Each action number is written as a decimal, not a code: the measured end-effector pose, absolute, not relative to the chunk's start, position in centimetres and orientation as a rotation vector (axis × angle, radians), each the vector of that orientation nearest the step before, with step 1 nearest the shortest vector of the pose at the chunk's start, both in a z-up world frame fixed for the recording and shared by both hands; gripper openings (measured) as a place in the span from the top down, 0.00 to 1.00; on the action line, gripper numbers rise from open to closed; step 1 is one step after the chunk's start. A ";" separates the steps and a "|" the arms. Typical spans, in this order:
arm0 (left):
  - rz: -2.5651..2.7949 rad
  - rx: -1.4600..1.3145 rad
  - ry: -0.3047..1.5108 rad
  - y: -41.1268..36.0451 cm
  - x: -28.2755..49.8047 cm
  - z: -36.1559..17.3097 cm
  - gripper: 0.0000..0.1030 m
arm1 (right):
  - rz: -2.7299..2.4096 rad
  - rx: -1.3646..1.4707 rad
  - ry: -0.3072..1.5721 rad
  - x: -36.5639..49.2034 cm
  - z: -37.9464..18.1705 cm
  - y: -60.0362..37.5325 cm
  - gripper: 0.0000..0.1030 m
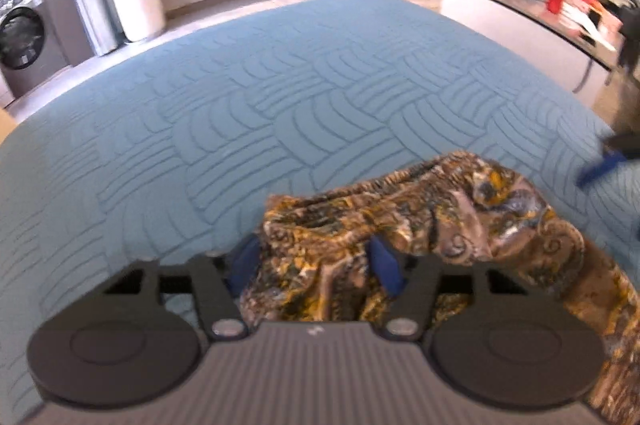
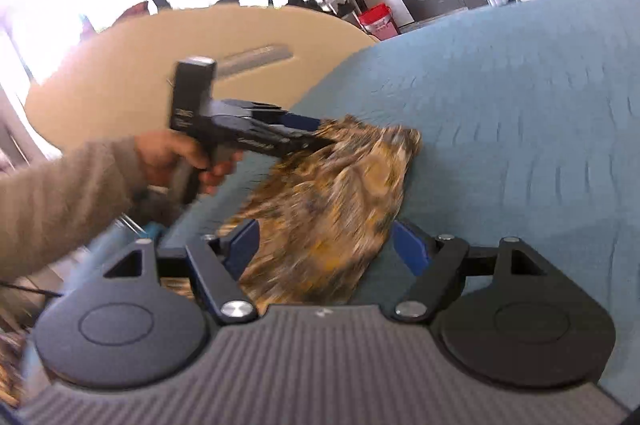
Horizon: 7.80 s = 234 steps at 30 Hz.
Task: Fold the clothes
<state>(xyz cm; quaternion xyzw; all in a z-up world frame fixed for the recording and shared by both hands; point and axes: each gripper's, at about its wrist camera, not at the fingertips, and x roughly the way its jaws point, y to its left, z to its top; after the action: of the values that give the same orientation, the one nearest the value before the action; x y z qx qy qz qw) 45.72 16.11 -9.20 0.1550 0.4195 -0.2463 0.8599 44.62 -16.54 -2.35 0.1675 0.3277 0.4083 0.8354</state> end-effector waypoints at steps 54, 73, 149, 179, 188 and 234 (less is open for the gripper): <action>-0.665 0.372 0.709 21.1 33.0 1.4 0.92 | 1.103 -0.192 0.417 36.7 7.7 -11.3 0.88; -0.808 0.669 1.101 21.6 13.1 -5.8 0.59 | 1.397 -0.719 0.305 13.8 6.6 -5.3 0.88; -0.423 0.139 1.062 25.2 28.2 -9.8 0.15 | 0.787 0.634 0.875 30.4 -2.7 -18.4 0.37; -0.403 0.188 0.903 21.2 27.5 -6.8 0.99 | 0.856 0.364 0.690 24.0 2.4 -12.9 0.91; -0.483 0.191 0.825 13.1 31.8 -4.9 0.98 | 0.641 0.389 0.638 26.1 2.0 -18.9 0.91; -0.211 0.477 0.592 -0.3 15.3 -12.4 0.03 | 0.408 -0.449 0.525 19.5 -1.2 -10.5 0.80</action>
<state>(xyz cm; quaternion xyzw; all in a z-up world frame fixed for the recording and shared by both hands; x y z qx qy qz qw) 15.25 -0.31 -12.44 0.2323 0.2886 -0.1029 0.9231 19.46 -10.51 -1.15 -0.2186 0.2554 0.1986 0.9206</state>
